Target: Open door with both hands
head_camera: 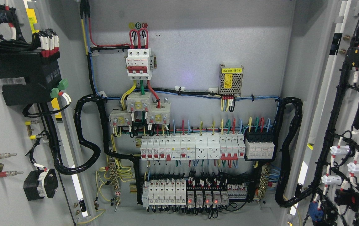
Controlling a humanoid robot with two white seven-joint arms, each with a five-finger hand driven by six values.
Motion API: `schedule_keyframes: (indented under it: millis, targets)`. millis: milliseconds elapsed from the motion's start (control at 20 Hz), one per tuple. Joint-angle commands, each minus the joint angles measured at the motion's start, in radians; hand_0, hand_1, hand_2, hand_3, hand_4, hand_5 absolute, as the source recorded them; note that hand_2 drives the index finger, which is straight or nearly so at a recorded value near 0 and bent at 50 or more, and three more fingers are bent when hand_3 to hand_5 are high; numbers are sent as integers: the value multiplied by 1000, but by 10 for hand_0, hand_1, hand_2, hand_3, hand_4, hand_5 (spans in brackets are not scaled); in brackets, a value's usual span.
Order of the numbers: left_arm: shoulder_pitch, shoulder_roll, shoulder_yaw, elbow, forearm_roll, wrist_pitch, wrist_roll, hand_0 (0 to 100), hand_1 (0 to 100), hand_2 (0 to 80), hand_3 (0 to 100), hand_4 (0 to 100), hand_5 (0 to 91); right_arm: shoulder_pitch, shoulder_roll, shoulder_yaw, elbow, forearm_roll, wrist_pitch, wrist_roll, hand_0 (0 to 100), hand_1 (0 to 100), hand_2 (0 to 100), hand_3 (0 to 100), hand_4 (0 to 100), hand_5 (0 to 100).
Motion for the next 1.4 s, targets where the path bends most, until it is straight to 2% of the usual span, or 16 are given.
schedule_keyframes:
  millis: [0,100,250,451,651,751,851,901,1101,1251,1352]
  targets:
    - [115,5,-3,-489,-10,-9,-2,378,215,26,102,0,0,100,-89,-267,-98,3,-5,-4,215,105,0,0,0,0]
    - [168,6,-3,-629,-18,-16,-28,381,227,55,141,0,0,170,-112,-281,-147,3,-20,-5,215,105,0,0,0,0]
    - [240,6,-1,-818,-18,-18,-74,380,226,82,159,0,0,287,-173,-296,-189,6,-81,-10,215,105,0,0,0,0]
    - [312,32,11,-1028,-18,-42,-78,363,227,91,161,0,0,462,-236,-386,-242,1,-170,-88,215,106,0,0,0,0]
    - [382,58,39,-1212,-39,-110,-105,337,232,123,190,29,0,604,-276,-442,-311,1,-299,-99,215,106,0,0,0,0]
    - [403,66,57,-1277,-44,-125,-116,324,239,124,189,34,0,673,-279,-460,-332,1,-374,-99,215,106,0,0,0,0]
    - [418,69,74,-1341,-55,-134,-156,319,240,126,188,38,0,732,-288,-481,-341,1,-437,-99,215,106,0,0,0,0]
    - [427,71,85,-1380,-59,-136,-171,314,241,127,189,40,0,766,-299,-501,-347,-2,-463,-102,215,106,0,0,0,0]
    - [432,78,129,-1484,-61,-141,-183,287,235,127,190,35,0,893,-302,-564,-419,-13,-542,-113,215,107,0,0,0,0]
    - [430,77,163,-1544,-61,-141,-269,275,229,130,203,40,0,947,-308,-589,-476,-13,-634,-123,215,107,0,0,0,0]
    - [430,75,177,-1591,-61,-141,-300,257,224,131,198,37,0,974,-308,-606,-505,-14,-672,-157,214,108,0,0,0,0]
